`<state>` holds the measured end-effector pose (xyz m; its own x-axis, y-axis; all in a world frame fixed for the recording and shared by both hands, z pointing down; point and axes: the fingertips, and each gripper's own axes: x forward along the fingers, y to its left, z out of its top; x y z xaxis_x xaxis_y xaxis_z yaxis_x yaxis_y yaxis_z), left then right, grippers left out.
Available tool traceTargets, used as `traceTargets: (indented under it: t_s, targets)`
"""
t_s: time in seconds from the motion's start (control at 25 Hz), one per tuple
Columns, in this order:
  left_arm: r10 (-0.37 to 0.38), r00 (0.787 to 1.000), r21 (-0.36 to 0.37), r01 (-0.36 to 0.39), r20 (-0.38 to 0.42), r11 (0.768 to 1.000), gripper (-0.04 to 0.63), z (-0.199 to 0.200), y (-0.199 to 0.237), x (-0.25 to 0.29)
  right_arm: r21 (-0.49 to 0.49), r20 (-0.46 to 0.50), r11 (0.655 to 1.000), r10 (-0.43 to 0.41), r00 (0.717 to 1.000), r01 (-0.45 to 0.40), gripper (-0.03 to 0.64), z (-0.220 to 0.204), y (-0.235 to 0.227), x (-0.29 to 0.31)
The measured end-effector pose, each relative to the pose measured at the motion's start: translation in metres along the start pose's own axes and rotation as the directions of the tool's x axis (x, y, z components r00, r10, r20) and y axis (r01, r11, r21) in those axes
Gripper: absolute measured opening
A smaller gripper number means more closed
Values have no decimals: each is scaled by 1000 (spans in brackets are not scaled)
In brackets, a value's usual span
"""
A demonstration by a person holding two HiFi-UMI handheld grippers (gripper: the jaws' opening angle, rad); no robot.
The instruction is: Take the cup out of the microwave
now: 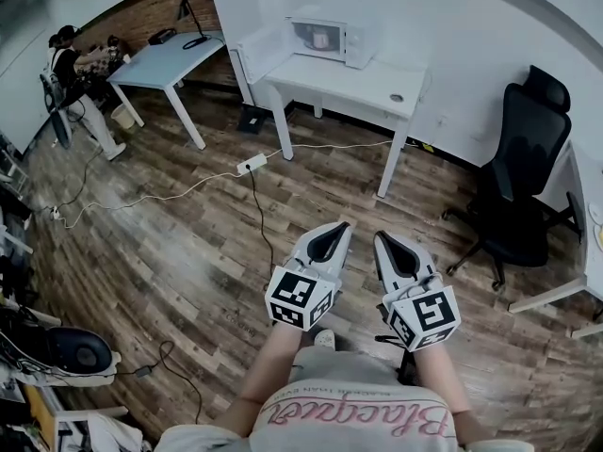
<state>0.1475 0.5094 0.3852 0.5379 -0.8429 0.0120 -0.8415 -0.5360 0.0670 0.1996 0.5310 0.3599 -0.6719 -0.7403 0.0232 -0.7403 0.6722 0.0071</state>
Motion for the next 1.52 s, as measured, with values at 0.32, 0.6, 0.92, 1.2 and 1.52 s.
traceTargets:
  t_s: [0.32, 0.6, 0.92, 1.2, 1.52]
  targets:
    - [-23, 1000, 25, 23, 10, 999, 4, 3, 32, 3, -30, 3, 999, 17, 1000, -17, 14, 2, 14, 39]
    - [8, 1000, 19, -8, 3, 1000, 5, 0, 47, 1, -24, -6, 999, 30, 1000, -30, 14, -1, 15, 53]
    - [62, 998, 16, -62, 6, 998, 5, 3, 81, 19, -41, 15, 998, 54, 998, -53, 14, 2, 1, 87]
    - [65, 998, 30, -66, 10, 997, 5, 10, 104, 47, -36, 22, 998, 60, 998, -59, 14, 5, -22, 120]
    - [67, 998, 33, -67, -13, 997, 5, 9, 131, 91, -13, 23, 998, 56, 998, -56, 14, 4, -61, 158]
